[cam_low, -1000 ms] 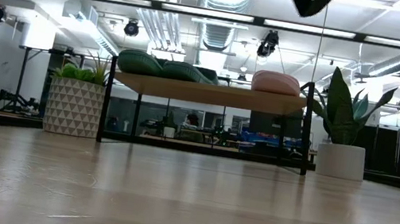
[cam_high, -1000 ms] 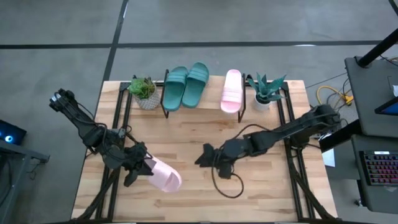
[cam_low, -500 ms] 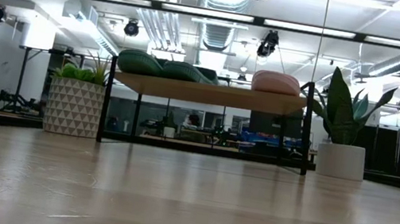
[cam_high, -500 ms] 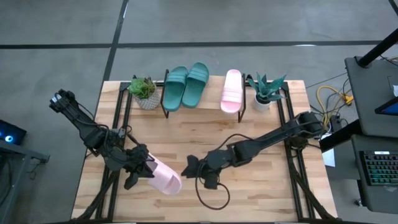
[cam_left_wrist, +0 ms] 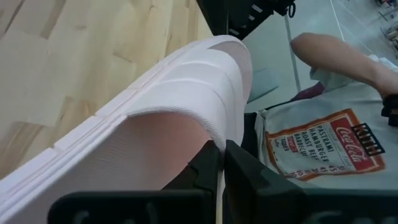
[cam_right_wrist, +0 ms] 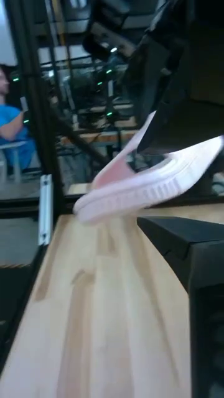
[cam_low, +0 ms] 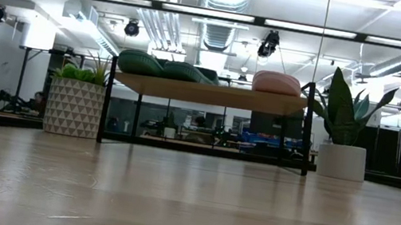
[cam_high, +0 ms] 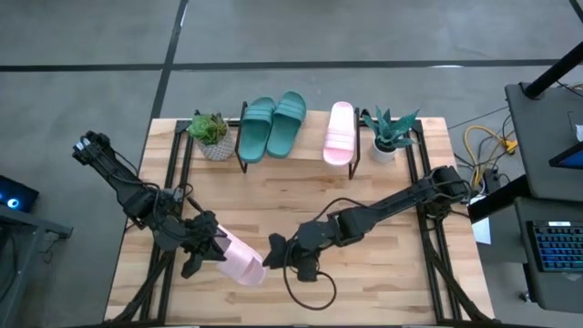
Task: Pick and place slides into the shelf
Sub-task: Put the pink slide on the shelf
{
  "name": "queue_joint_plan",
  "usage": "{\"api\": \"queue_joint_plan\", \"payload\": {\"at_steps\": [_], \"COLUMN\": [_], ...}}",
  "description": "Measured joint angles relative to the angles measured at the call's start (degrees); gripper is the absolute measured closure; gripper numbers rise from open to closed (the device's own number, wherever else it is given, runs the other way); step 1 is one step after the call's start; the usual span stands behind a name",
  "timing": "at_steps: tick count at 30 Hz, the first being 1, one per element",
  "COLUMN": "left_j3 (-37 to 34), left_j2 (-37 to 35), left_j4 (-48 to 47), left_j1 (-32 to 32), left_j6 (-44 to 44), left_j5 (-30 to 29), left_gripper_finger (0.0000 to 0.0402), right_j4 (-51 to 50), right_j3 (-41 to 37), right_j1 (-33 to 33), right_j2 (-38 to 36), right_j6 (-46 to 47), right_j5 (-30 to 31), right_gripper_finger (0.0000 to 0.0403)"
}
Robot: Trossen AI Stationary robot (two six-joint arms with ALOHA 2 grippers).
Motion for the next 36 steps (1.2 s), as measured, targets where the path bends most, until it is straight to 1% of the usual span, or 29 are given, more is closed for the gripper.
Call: {"api": "queue_joint_plan", "payload": {"at_steps": [3,9,11,14,20,25,32,36], "left_j3": [0.01,0.00,-0.01,0.01,0.01,-0.01,-0.07,0.31], "left_j2": [-0.04,-0.04,-0.04,-0.07,-0.02,0.29,2.70,4.19], "left_j4": [0.01,0.14,1.53,4.66,4.64,6.84,10.55,11.00], "left_j1": [0.00,0.00,0.00,0.00,0.54,1.43,3.16,3.99], "left_j6": [0.92,1.78,3.46,6.23,9.06,12.28,17.24,17.59], "left_j5": [-0.01,-0.02,0.01,0.03,0.04,0.26,3.14,5.83], "left_gripper_finger": [0.0401,0.0401,0.0401,0.0401,0.0401,0.0401,0.0401,0.0401], "right_j4": [0.04,0.23,0.40,0.39,0.43,0.53,1.54,1.78], "right_j3": [0.00,0.00,0.00,-0.02,-0.04,-0.02,0.02,0.04], "right_j1": [0.00,0.00,0.00,-0.15,-0.31,-0.39,-0.42,-0.42], "right_j2": [0.08,0.08,0.08,0.08,0.08,0.08,0.08,0.08], "right_j6": [-0.99,-2.94,-3.01,-3.83,-5.94,-5.94,-5.94,-6.00], "right_j5": [-3.16,-6.76,-7.60,-7.79,-7.64,-7.66,-7.60,-7.14], "right_gripper_finger": [0.0239,0.0240,0.0241,0.0239,0.0231,0.0230,0.0232,0.0240]}}
